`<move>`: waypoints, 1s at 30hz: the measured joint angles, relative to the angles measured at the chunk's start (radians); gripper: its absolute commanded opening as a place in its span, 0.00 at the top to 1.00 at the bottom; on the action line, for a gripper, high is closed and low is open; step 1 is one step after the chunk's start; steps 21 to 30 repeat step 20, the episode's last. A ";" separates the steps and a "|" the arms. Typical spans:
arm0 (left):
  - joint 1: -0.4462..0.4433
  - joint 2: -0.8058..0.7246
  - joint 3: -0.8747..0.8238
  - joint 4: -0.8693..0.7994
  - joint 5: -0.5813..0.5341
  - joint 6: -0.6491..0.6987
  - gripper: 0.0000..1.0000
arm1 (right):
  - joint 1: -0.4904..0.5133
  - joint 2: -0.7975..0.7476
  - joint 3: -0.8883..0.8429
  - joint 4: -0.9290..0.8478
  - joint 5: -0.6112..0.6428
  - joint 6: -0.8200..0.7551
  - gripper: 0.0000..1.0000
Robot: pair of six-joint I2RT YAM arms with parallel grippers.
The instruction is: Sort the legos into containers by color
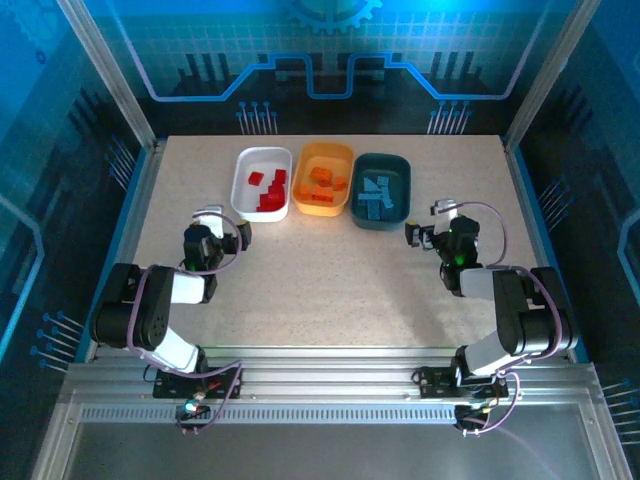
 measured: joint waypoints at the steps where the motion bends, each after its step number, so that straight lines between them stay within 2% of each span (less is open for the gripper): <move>1: 0.000 0.000 0.000 0.000 0.002 0.000 0.01 | 0.001 0.000 0.000 0.000 0.002 0.000 0.00; 30: 0.000 0.000 0.001 -0.019 0.023 0.002 0.01 | 0.002 0.000 0.000 0.000 0.013 -0.007 0.00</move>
